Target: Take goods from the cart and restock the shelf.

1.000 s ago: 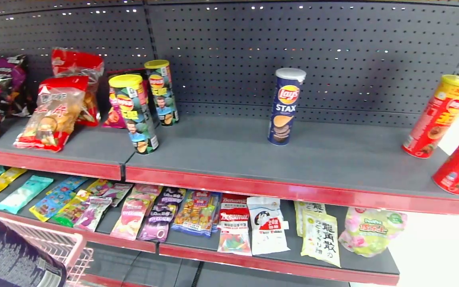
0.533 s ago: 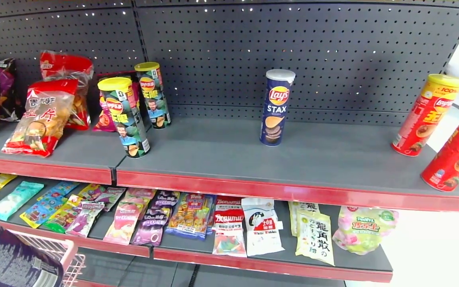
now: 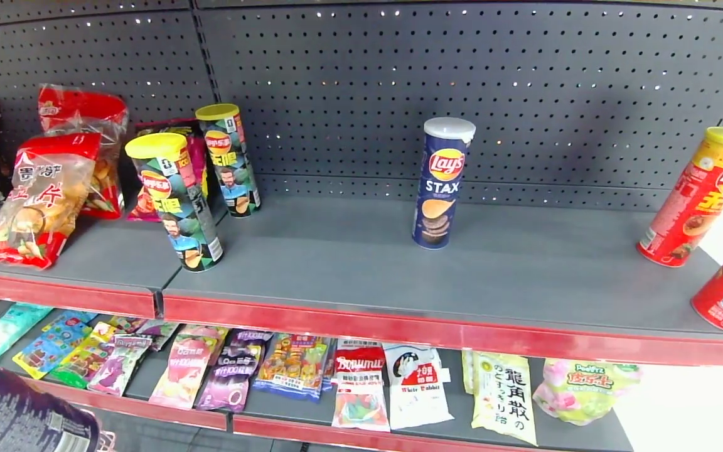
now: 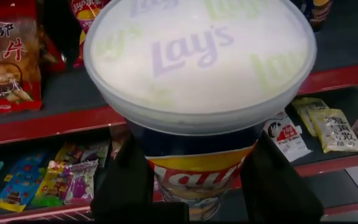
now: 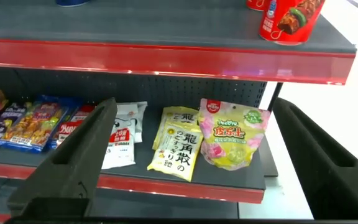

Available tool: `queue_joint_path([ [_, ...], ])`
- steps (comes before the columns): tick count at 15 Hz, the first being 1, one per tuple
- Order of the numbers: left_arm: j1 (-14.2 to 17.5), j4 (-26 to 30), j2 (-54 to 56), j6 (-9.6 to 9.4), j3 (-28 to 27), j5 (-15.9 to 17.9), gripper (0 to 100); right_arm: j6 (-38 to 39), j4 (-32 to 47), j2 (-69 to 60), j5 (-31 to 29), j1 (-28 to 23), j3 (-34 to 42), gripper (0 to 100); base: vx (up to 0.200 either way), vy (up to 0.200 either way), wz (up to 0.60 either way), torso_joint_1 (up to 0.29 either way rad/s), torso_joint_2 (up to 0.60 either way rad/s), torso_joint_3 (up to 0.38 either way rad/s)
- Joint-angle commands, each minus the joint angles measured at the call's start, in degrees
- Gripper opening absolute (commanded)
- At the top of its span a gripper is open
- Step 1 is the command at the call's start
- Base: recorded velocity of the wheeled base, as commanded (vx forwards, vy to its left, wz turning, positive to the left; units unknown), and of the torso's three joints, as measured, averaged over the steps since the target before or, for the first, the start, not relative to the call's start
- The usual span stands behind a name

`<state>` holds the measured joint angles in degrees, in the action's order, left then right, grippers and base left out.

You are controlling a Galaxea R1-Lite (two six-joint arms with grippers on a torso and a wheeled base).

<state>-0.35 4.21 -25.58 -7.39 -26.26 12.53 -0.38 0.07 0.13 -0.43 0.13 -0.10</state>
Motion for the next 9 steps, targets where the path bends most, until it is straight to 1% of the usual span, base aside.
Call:
queue_joint_path([
  [1, -0.09, 0.01, 2.28, 0.0, 0.86, 0.04, 0, -0.15, 0.01, 0.13, 0.25, 0.13, 0.01, 100, 0.0, 0.0, 0.0, 0.0, 0.0, 0.0],
  [2, -0.17, 0.8, 2.72, 0.18, 0.86, 0.3, 0, -0.15, -0.07, -0.13, 0.69, 0.04, 0.01, 100, 0.0, 0.0, 0.0, 0.0, 0.0, 0.0],
  [3, -0.53, 1.68, 2.81, 0.36, 0.59, 1.97, 0, -0.15, -0.51, 0.57, 4.03, 0.22, -1.92, 100, 0.0, 0.0, 0.0, 0.0, 0.0, 0.0],
  [4, -0.61, 1.6, 2.46, 0.44, 0.59, 4.78, 0, 0.29, 0.01, 12.43, 10.01, 1.36, -14.14, 100, 0.0, 0.0, 0.0, 0.0, 0.0, 0.0],
  [5, -0.61, 1.68, 2.2, 0.36, 0.68, 5.22, 0, -0.06, 0.19, 19.29, 13.7, 2.15, -20.73, 100, 0.0, 0.0, 0.0, 0.0, 0.0, 0.0],
  [6, -0.61, 1.6, 1.67, 0.27, 0.68, 4.87, 0, -2.26, 0.19, 25.97, 19.76, 3.82, -25.04, 100, 0.0, 0.0, 0.0, 0.0, 0.0, 0.0],
  [7, -0.61, 1.6, 1.32, 0.27, 0.51, 4.61, 0, -3.05, 0.01, 28.17, 21.08, 4.08, -26.36, 100, 0.0, 0.0, 0.0, 0.0, 0.0, 0.0],
  [8, -0.44, 1.51, 0.44, 0.27, 0.16, 3.2, 0, -5.16, -1.39, 41.09, 22.4, 5.49, -34.0, 100, 0.0, 0.0, 0.0, 0.0, 0.0, 0.0],
  [9, -0.44, 1.6, 0.18, 0.27, 0.42, 2.67, 0, -5.25, -2.8, 48.56, 23.63, 9.62, -38.31, 100, 0.0, 0.0, 0.0, 0.0, 0.0, 0.0],
])
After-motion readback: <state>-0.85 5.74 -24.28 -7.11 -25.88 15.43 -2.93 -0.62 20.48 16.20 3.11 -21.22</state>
